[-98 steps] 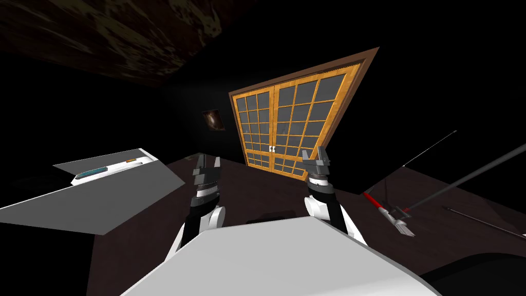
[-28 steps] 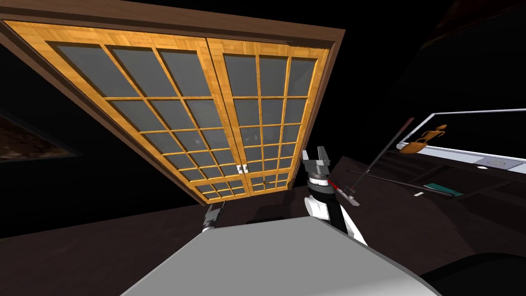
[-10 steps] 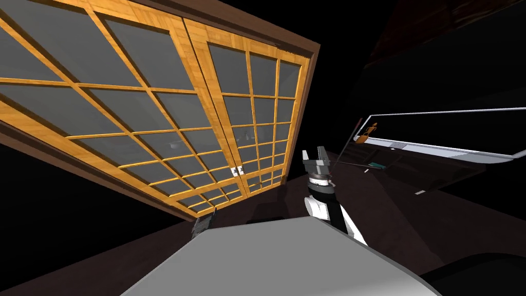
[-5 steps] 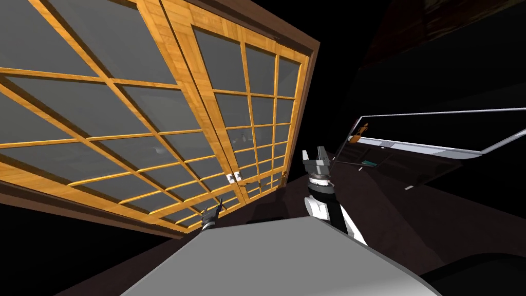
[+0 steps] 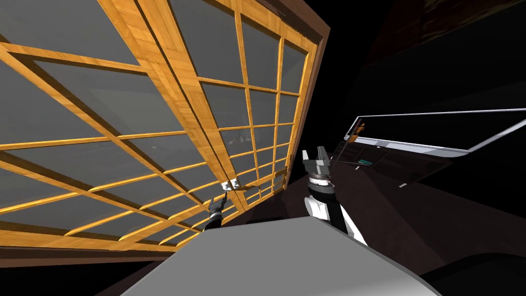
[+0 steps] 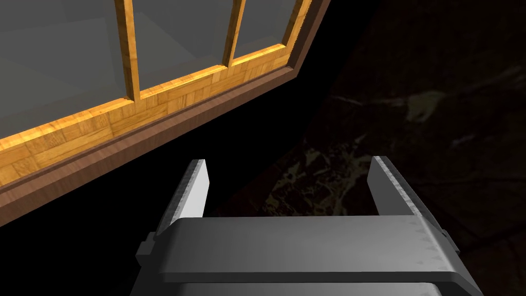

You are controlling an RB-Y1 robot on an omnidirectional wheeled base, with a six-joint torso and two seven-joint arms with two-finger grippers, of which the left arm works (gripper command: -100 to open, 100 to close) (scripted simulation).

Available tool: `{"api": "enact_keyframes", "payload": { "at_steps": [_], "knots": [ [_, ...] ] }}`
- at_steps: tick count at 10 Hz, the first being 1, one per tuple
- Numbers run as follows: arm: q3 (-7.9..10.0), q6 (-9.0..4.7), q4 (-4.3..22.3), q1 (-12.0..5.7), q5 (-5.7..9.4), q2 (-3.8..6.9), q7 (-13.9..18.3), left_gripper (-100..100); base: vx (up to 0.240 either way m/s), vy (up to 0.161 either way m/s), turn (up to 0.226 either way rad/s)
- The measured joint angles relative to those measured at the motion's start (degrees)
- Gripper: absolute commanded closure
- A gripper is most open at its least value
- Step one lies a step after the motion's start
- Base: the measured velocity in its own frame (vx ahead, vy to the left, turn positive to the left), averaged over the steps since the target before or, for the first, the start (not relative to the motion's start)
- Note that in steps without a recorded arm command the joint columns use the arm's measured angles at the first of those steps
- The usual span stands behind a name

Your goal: Pull the door open

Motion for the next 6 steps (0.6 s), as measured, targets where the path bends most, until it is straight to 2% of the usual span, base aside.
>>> {"api": "enact_keyframes", "payload": {
  "at_steps": [1,2,3,6],
  "knots": [
    [-0.1,-0.72,1.2,-1.41,0.07,0.26,-0.1,-100,0.166,0.06,-0.123],
    [-0.74,-0.19,-0.7,-1.56,-0.18,-0.23,0.3,-100,0.076,0.035,-0.027],
    [-0.83,0.04,-1.0,-1.59,-0.22,-0.29,0.4,100,-0.011,-0.011,0.005],
    [-0.94,-0.13,-0.6,-1.66,-0.28,-0.39,0.3,100,-0.021,-0.016,-0.003]
  ]
}}
